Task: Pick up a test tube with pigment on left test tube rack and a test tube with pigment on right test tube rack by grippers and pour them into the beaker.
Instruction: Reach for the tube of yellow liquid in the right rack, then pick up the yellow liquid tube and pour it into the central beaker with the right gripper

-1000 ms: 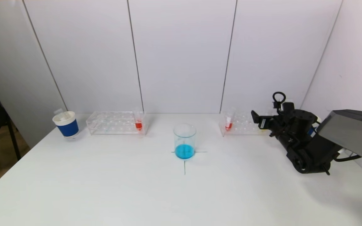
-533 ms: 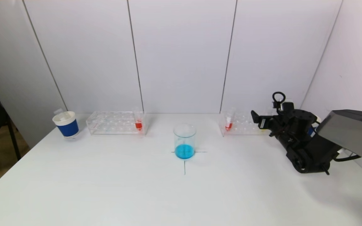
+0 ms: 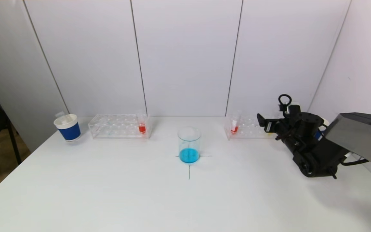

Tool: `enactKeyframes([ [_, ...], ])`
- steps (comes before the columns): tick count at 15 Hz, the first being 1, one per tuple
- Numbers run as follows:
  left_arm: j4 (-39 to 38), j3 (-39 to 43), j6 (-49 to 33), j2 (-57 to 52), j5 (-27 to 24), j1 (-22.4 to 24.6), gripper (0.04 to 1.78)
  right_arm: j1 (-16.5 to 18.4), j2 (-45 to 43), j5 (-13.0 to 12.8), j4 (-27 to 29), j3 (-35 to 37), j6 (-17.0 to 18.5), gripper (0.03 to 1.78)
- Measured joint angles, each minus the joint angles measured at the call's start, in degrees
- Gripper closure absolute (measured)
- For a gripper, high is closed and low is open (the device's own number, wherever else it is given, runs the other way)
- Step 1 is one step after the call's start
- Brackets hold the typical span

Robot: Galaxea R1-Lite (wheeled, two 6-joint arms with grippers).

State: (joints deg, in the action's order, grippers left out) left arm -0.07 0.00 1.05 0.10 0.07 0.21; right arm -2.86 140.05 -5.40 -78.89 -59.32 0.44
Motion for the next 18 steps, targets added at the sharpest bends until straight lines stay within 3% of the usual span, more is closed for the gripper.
enactKeyframes([
  [4,0.0,0.0,0.0,0.0,0.0,0.0,0.06,0.0,0.1,0.0,0.3,-0.2,-0.1,0.22],
  [6,0.0,0.0,0.0,0.0,0.0,0.1,0.06,0.0,0.1,0.0,0.3,-0.3,-0.1,0.47],
  [10,0.0,0.0,0.0,0.0,0.0,0.0,0.06,0.0,0.1,-0.1,0.4,-0.4,-0.1,1.19],
  [11,0.0,0.0,0.0,0.0,0.0,0.0,0.06,0.0,0.1,0.0,0.4,-0.4,-0.1,1.29],
  [18,0.0,0.0,0.0,0.0,0.0,0.0,0.06,0.0,0.1,0.0,0.4,-0.4,-0.1,1.31],
])
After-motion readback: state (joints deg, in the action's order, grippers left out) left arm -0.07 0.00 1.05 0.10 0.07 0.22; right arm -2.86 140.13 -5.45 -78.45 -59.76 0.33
